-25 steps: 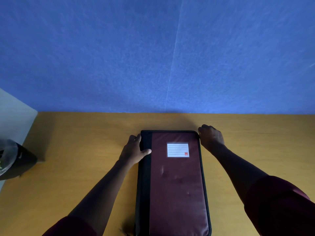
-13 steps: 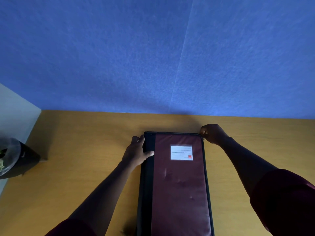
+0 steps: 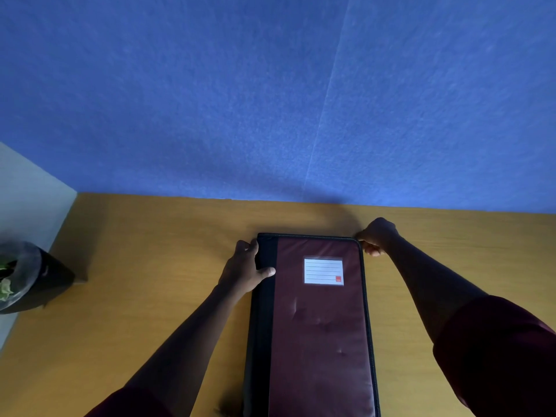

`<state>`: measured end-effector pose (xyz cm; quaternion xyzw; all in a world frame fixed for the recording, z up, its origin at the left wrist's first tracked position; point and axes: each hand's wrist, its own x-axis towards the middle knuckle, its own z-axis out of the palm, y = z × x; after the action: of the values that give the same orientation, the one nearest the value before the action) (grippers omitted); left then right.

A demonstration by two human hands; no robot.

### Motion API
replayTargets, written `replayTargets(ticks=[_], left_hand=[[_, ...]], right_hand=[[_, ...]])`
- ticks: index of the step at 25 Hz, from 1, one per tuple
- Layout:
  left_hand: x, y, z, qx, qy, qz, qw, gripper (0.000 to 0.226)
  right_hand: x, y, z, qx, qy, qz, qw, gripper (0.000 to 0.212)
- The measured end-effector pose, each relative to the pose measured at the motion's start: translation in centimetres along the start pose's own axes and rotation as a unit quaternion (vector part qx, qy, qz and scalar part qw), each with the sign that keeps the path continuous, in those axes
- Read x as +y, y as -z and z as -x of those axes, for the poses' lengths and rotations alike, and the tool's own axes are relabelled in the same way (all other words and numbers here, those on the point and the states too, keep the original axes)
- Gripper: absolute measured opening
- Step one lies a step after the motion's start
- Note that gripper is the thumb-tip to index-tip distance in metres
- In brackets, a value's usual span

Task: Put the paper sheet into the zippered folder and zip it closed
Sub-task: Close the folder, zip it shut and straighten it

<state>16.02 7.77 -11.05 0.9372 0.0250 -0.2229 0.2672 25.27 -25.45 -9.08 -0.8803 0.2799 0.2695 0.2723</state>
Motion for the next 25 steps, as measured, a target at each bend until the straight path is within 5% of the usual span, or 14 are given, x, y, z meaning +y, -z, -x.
replayTargets(ticks=[7,25], left_hand=[[-0.1,-0.1,-0.1,0.0,0.001,0.002,1.0,0.095],[-0.3,-0.1,-0.1,0.002,-0.002,0.033,0.999,0.097]], right_hand=[[-1.5,-0.7,0.0,0.049,-0.04,-0.022,0.998,0.016],[-5.6,-4.7,2.5,0.137,0.057,0.067,0.987,0.026]])
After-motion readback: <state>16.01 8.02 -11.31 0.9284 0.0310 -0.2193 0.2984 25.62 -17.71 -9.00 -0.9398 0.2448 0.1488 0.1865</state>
